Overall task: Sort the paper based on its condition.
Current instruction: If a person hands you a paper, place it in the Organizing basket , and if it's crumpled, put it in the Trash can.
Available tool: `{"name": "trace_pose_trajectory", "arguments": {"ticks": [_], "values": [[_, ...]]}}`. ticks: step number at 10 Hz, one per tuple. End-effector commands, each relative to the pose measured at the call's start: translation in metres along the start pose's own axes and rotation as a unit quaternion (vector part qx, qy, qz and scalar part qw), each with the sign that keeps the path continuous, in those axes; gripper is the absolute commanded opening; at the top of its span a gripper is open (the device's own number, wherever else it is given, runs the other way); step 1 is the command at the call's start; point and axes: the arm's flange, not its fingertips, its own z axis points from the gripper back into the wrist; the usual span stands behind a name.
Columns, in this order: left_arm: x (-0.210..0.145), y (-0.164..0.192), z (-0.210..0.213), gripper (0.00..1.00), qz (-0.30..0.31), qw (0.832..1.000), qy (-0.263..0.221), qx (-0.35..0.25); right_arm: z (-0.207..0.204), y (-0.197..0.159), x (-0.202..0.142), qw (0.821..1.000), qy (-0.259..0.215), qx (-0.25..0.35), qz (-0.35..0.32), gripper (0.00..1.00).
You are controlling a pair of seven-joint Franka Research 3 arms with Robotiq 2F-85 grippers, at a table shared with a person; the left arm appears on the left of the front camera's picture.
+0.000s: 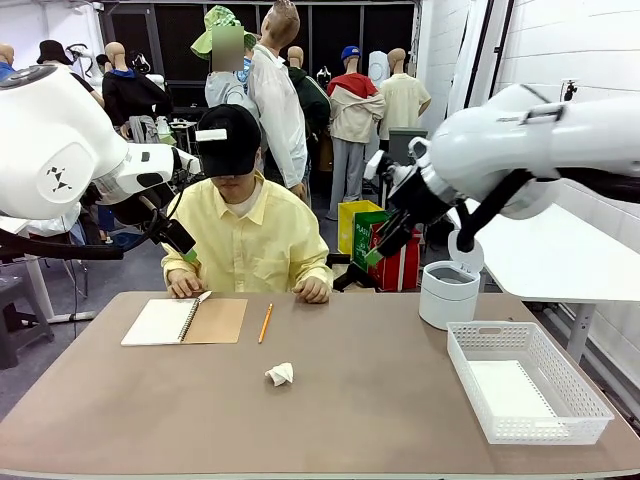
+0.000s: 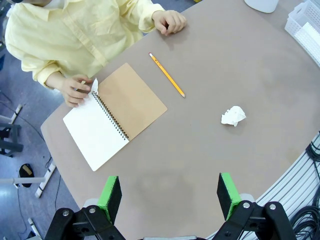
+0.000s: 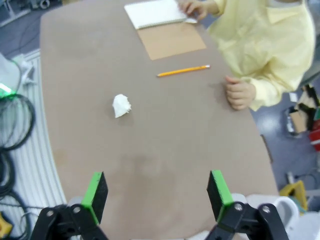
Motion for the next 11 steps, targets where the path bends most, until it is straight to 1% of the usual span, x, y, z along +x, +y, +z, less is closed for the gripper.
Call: {"name": "trace_pose_trajectory", "arguments": {"ticks": [1,3,4,5,6,7,11], "values": [[0.0,0.001,0.001,1.0,0.003,1.0,0.0,0.0,-0.025,-0.009,0.012,0.999,0.02,0.024,0.036,1.0],[0.0,0.001,0.001,1.0,0.003,1.0,0.0,0.0,-0.056,-0.007,0.019,0.998,0.041,0.04,0.04,1.0],[0.0,0.001,0.001,1.0,0.003,1.0,0.0,0.0,-0.064,-0.003,0.023,0.997,0.046,0.044,0.041,1.0],[0.0,0.001,0.001,1.0,0.003,1.0,0.0,0.0,-0.067,0.0,0.026,0.997,0.052,0.042,0.038,1.0],[0.0,0.001,0.001,1.0,0.003,1.0,0.0,0.0,-0.064,0.0,0.026,0.998,0.054,0.026,0.022,1.0],[0.0,0.001,0.001,1.0,0.003,1.0,0.0,0.0,-0.071,0.004,0.021,0.998,0.047,0.04,0.034,1.0],[0.0,0.001,0.001,1.0,0.003,1.0,0.0,0.0,-0.071,0.004,0.021,0.998,0.047,0.04,0.034,1.0]]}}
